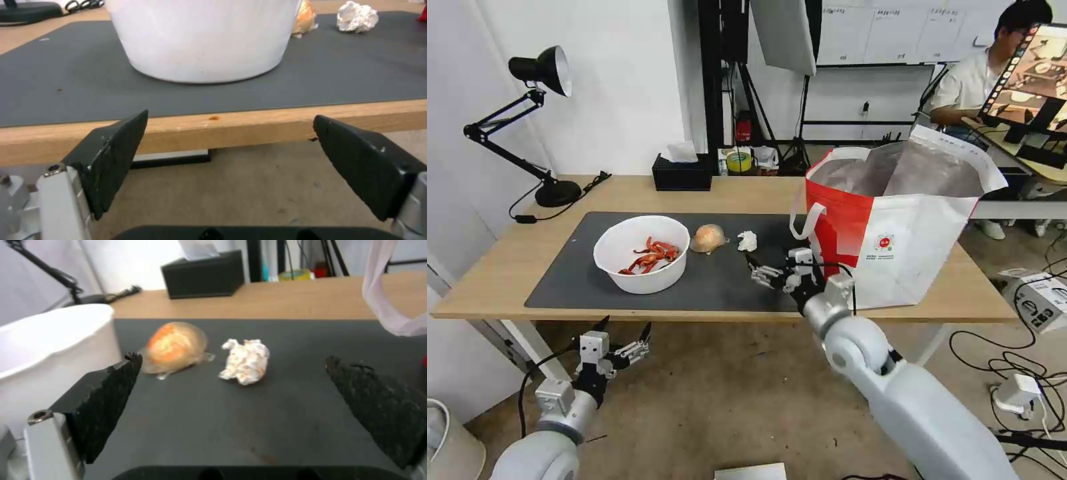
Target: Pick up the trash from the table and place it into the takeout bag.
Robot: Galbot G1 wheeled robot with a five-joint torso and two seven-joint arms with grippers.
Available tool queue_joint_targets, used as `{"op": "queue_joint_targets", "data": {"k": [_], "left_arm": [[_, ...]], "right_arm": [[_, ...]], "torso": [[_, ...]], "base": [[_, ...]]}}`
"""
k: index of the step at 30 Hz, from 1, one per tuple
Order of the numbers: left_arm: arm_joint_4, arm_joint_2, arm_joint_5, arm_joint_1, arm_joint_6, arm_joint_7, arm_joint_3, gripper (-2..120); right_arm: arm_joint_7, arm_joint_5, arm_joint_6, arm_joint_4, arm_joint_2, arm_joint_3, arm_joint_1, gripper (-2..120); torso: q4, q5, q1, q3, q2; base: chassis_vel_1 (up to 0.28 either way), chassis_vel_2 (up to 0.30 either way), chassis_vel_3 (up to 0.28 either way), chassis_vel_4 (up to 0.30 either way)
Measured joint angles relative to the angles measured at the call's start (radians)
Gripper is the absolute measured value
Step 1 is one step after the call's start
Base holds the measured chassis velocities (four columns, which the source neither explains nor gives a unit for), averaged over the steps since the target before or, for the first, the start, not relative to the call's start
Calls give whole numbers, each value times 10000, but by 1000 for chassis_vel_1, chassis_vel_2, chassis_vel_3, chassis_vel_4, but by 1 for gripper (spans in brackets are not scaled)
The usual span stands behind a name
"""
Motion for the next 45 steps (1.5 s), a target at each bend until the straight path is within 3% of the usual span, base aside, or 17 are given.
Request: {"op": "queue_joint_targets", "data": {"k": [21, 29, 45], "left_arm": [[-63, -240, 12, 306, -13, 14, -119, 100], [-27, -283, 17, 301, -19, 39, -156, 100], [-92, -337, 35, 418, -29, 69, -256, 100]], "right_arm": [[2176, 1081, -1056, -2704, 1364, -1696, 2863, 100], [2351, 1083, -1691, -3432, 1689, -1942, 3317, 100], [2639, 1144, -2099, -4963, 2479, -2477, 4176, 100]], "torso": [[1, 0, 0, -1, 0], [0, 0, 0, 0, 0], [0, 0, -1, -1, 0]], "base": [[0, 0, 0, 0], [0, 0, 0, 0], [0, 0, 0, 0]]}}
